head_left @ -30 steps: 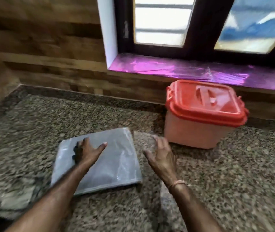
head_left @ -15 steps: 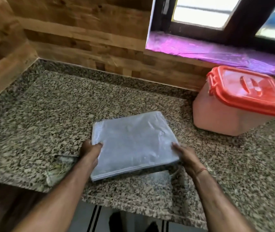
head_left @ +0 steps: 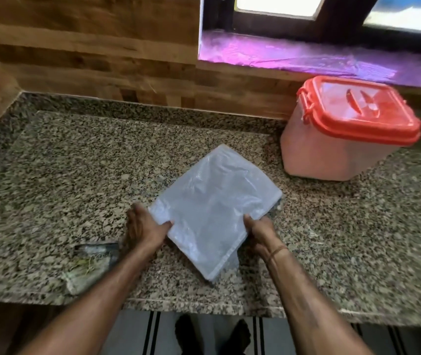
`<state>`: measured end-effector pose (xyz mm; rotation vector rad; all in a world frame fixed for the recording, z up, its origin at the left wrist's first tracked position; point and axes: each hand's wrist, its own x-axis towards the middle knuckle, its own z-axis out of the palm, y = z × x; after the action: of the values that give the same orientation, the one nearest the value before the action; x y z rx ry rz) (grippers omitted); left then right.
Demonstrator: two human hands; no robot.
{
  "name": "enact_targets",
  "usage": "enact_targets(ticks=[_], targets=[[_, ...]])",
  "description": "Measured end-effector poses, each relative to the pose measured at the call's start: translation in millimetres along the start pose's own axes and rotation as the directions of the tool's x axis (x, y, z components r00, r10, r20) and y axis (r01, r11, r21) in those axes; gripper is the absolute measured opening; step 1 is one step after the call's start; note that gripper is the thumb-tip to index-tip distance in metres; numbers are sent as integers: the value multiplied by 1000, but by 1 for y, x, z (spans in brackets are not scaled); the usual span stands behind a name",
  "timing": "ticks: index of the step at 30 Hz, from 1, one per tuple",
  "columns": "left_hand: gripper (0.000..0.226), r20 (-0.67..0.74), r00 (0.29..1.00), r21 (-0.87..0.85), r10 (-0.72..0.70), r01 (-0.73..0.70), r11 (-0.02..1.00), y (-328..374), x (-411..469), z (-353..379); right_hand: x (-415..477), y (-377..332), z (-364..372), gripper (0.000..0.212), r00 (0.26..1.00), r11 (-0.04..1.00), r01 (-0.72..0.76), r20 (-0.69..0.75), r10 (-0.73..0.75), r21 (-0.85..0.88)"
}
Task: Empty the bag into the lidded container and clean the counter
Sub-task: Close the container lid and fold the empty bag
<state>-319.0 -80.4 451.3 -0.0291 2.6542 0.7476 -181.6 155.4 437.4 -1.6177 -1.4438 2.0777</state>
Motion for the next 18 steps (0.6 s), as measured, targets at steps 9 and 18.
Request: enact_targets(ticks=[9,18], targets=[[34,177,980,-126,90,-68,990,37,40,11,11,-10,-33,24,989,894,132,1,-145,-428],[9,426,902,-339,-61,222,914,31,56,17,5,-14,-51,10,997,895,51,-31,-72,-443]])
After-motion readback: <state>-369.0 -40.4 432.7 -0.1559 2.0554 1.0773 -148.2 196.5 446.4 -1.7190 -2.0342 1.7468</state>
